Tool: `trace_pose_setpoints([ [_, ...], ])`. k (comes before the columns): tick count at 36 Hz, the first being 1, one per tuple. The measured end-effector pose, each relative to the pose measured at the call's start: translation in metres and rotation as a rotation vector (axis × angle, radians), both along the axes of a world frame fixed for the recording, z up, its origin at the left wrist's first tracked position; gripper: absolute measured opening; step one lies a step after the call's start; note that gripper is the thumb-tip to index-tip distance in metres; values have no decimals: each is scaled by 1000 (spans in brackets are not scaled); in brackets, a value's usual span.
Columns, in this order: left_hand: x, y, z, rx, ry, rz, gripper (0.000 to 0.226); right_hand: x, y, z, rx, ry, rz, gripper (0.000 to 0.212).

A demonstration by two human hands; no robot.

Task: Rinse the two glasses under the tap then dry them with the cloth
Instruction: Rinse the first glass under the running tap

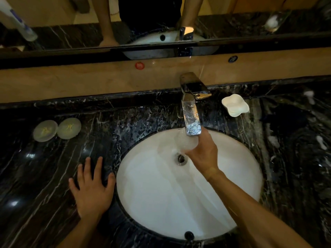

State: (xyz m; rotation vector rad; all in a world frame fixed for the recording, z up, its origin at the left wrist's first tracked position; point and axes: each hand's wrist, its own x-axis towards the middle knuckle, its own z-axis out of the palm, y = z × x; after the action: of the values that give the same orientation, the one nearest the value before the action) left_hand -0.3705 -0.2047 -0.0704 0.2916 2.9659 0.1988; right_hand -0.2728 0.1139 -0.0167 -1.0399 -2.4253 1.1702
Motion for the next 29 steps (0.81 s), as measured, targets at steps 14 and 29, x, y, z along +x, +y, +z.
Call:
trace_pose_setpoints([
  [14, 0, -2, -4, 17, 19, -12, 74, 14, 28, 3, -697, 11, 118, 53],
  [29, 0, -1, -3, 9, 17, -7, 74, -3, -4, -2, -30, -41, -10, 71],
])
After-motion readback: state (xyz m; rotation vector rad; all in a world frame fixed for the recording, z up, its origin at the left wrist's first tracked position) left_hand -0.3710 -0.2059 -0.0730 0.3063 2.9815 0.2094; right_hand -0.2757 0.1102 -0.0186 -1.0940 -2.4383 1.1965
